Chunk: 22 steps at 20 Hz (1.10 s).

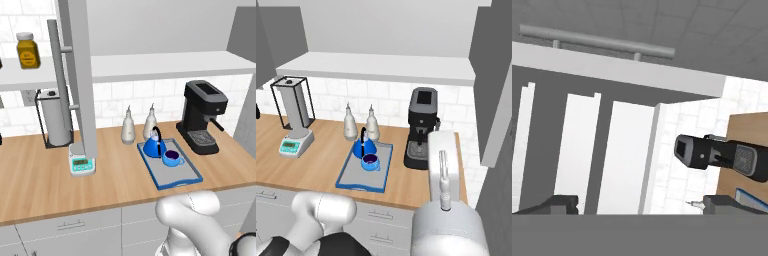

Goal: Pick the kettle from the counter and place it on the tray. Then pick the mug from the cabinet and place it on the tray. Then close the cabinet doors.

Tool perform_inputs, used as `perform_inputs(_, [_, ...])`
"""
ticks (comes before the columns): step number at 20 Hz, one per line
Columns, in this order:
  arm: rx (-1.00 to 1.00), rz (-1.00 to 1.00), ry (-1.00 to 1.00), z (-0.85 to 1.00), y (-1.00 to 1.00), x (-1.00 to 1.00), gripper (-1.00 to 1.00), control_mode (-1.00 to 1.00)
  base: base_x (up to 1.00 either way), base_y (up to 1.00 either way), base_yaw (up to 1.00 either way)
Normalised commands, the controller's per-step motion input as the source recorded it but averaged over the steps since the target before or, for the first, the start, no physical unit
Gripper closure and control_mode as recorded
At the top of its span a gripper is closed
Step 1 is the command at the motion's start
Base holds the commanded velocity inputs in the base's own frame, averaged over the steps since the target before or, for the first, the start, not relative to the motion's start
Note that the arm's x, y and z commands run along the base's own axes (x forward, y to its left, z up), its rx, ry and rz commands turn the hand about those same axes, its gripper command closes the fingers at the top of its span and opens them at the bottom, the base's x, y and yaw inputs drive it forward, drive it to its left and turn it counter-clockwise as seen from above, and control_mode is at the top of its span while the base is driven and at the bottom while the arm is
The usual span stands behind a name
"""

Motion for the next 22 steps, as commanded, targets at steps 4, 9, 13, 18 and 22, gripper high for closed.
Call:
perform_inputs(4, [0.13, 0.0, -0.03, 0.04, -0.22, -0.42, -1.0, -1.0, 0.0, 0.0, 0.0])
perform_inputs(9, [0.06, 0.0, -0.06, 0.0, -0.16, -0.21, -1.0, -1.0, 0.0, 0.0, 0.0])
perform_inputs(13, [0.16, 0.0, 0.0, 0.0, -0.26, 0.0, -1.0, -1.0, 0.0, 0.0, 0.0])
perform_inputs(18, [0.09, -0.01, 0.01, -0.02, -0.18, 0.0, -1.0, -1.0, 0.0, 0.0, 0.0])
perform_inputs(22, [0.06, -0.03, 0.0, 0.0, -0.06, 0.15, -1.0, -1.0, 0.0, 0.0, 0.0])
